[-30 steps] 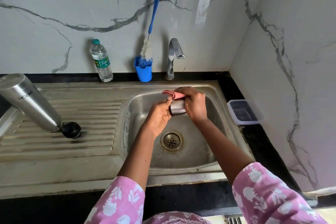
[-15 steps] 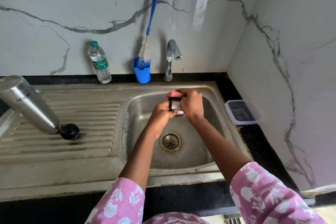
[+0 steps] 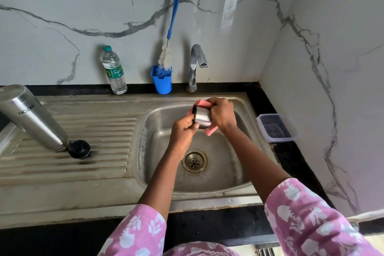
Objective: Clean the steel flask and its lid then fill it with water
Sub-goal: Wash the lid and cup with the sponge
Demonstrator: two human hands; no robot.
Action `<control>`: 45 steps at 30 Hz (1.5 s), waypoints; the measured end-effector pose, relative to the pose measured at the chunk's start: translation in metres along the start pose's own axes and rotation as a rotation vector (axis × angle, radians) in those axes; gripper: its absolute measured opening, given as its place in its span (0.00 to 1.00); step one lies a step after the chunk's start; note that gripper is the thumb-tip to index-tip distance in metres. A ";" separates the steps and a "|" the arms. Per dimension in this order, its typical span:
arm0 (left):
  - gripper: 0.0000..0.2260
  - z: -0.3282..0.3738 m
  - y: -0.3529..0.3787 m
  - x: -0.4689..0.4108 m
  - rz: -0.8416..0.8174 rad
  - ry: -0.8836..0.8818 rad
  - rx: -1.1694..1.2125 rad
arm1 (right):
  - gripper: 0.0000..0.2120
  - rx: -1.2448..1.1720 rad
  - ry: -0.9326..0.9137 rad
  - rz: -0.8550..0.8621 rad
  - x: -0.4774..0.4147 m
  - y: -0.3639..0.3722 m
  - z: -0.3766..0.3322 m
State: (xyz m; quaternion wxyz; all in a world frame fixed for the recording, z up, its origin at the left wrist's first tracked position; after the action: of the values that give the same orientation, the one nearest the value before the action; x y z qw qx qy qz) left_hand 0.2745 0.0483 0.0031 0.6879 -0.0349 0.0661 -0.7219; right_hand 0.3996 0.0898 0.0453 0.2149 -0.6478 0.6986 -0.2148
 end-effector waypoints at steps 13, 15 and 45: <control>0.13 -0.004 0.002 0.002 0.020 0.013 0.061 | 0.22 0.038 -0.164 0.071 0.013 0.003 -0.001; 0.14 -0.003 0.002 0.002 0.000 0.032 0.069 | 0.19 0.034 -0.023 0.003 0.004 -0.001 0.001; 0.14 0.001 0.000 0.000 -0.064 -0.181 0.419 | 0.22 0.017 -0.506 0.142 0.028 0.007 0.001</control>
State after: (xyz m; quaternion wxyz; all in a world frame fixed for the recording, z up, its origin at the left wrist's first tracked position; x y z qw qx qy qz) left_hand 0.2748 0.0482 0.0038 0.6602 0.0419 -0.1484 -0.7351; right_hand 0.3927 0.0619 0.0397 0.4027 -0.6285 0.6645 -0.0363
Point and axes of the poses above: each hand's wrist, its own x-axis away from the middle knuckle, its own y-axis out of the palm, z = x × y, the point moved 4 cm from there along -x, towards the middle knuckle, and after that the axes turned 3 degrees about -z, right-handed, at the moved point
